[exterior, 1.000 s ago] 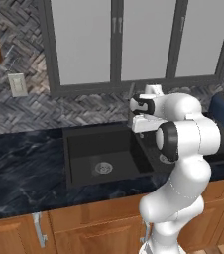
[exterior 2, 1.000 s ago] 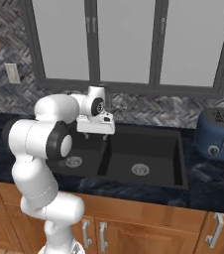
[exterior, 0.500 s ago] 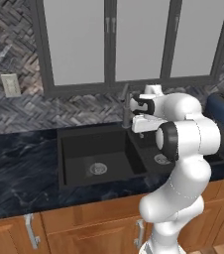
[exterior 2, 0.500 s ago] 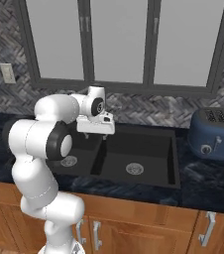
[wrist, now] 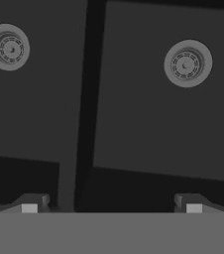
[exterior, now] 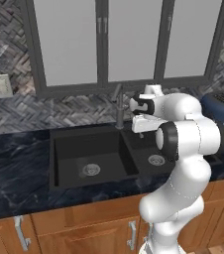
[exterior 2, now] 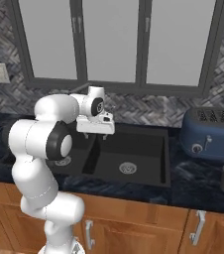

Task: Place the glass cup in the left basin and the glass cup in the right basin of the sink.

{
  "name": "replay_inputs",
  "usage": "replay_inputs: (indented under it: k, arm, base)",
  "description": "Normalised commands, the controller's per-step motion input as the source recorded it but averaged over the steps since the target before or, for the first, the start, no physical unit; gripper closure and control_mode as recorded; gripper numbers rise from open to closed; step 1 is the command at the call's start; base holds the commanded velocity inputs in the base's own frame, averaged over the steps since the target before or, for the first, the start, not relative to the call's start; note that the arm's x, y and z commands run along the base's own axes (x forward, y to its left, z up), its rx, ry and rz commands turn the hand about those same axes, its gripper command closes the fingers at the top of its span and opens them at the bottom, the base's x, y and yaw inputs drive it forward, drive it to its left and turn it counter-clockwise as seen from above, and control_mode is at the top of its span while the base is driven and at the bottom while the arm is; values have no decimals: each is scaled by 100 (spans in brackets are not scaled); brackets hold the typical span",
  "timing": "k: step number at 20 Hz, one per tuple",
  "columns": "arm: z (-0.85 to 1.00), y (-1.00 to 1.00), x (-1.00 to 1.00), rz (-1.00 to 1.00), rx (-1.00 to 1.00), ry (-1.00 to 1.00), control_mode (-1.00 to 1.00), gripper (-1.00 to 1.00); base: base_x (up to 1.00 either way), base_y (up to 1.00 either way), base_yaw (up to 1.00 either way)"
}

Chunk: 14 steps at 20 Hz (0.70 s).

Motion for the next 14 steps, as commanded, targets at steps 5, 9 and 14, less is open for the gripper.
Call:
replay_inputs:
  k: [5, 9, 14]
  arm:
    - [0, 0, 0, 0, 0, 0, 100, -100]
    - [0, 0, 0, 0, 0, 0, 100, -100]
    - [0, 0, 0, 0, 0, 0, 100, -100]
  base:
    - [6, -42, 0]
    - [7, -43, 0]
    - [12, -38, 0]
